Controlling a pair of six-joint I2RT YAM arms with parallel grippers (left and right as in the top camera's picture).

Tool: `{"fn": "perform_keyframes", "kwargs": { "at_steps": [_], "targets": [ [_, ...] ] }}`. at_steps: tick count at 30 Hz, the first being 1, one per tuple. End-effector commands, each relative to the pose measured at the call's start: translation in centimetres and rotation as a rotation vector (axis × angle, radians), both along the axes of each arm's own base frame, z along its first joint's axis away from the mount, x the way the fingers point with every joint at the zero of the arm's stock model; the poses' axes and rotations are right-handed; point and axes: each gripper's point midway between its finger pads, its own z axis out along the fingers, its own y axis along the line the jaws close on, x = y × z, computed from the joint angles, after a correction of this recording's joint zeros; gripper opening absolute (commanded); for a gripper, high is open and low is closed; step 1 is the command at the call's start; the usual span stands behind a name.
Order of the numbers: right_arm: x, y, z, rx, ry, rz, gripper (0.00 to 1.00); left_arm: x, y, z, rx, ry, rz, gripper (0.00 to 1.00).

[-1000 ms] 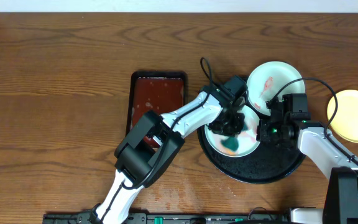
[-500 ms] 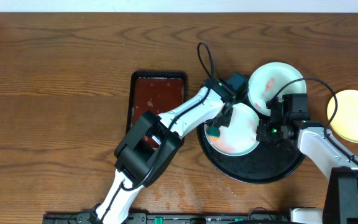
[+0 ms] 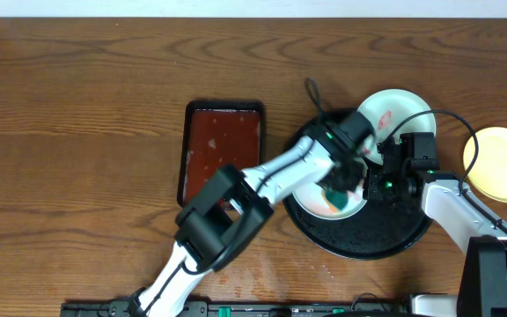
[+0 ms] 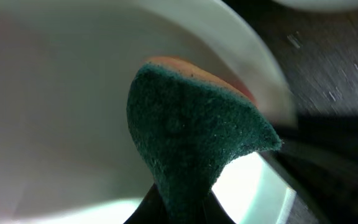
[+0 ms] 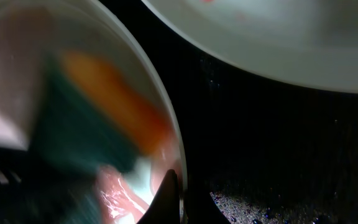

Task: Clean dirty plates on tray and stack at the side
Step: 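Return the sponge to the red tray with the left gripper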

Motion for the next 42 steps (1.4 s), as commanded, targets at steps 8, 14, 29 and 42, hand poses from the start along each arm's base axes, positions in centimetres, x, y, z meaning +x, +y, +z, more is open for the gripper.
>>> {"fn": "perform_keyframes", "kwargs": {
  "at_steps": [8,14,29,42],
  "targets": [
    [-2.2,-1.6,-2.6,-0.105,0.096,-0.012,0.01,-0.1,2.6,-2.7,0.114,0.029,0.006,0.08],
    [-2.3,-1.6,-2.6,-0.105,0.097,-0.012,0.01,3.7,9.9,-3.0,0.367,-0.062,0.146,0.07],
    [-1.9,-1.6,-2.5,-0.105,0.08,-0.012,0.17,8.4,16.7,8.8,0.371,-0.232,0.352,0.08],
    [-0.6,-0.7,1.9,-0.065,0.018,0.003,0.01,9.0,26.8,9.6,0.442,-0.159,0.486,0.08]
  ]
}}
